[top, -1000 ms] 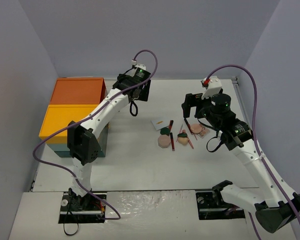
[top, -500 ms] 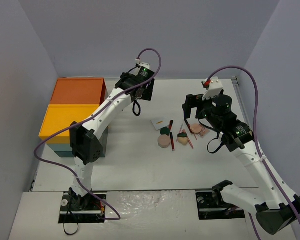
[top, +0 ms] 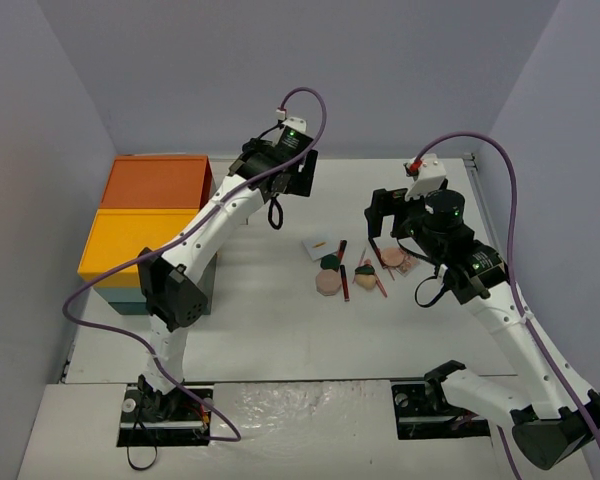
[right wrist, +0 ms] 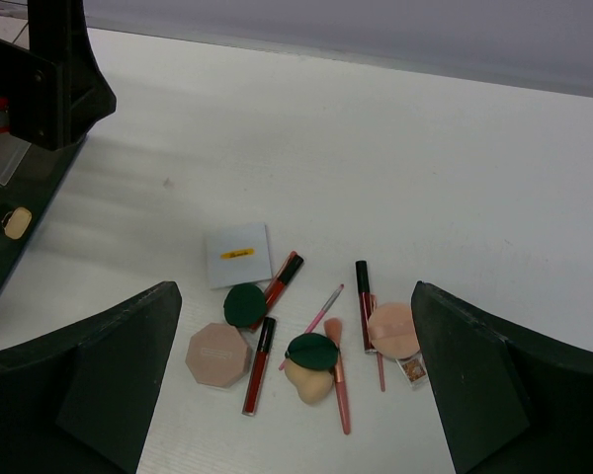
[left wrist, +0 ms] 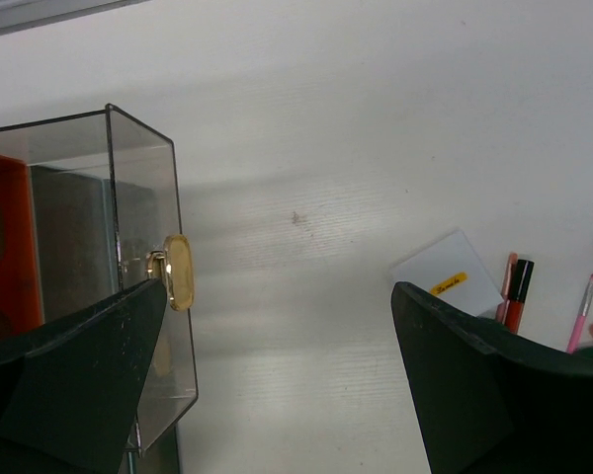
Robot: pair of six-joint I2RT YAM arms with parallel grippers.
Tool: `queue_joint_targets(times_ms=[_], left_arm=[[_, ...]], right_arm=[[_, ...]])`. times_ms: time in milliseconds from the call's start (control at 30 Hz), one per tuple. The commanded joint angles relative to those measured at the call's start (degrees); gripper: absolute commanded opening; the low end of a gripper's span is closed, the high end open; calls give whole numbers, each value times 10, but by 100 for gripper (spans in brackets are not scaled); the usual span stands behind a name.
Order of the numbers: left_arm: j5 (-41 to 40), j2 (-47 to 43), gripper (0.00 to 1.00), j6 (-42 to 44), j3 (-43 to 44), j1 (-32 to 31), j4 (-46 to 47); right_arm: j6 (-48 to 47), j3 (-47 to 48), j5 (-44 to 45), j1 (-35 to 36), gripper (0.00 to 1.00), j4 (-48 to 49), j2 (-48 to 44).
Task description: Organize the makeup
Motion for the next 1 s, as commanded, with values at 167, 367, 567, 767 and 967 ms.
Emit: queue_joint_targets(times_ms=[167, 367, 567, 767, 967], left_arm=[[152, -89, 97, 21, -51, -66, 47], [210, -84, 95, -23, -179, -88, 101], [222, -43, 88, -48, -191, -89, 139], [211, 42, 74, -54, -136, -90, 136], [209, 94, 57, -51, -99, -97, 119]], right_arm=[[6, 1, 49, 2, 100, 31, -26], [13, -14, 70, 1, 100, 30, -59], [32, -39, 92, 1, 100, 30, -90], [45, -48, 103, 1, 100, 25, -112], [45, -49, 103, 1, 100, 17, -114]])
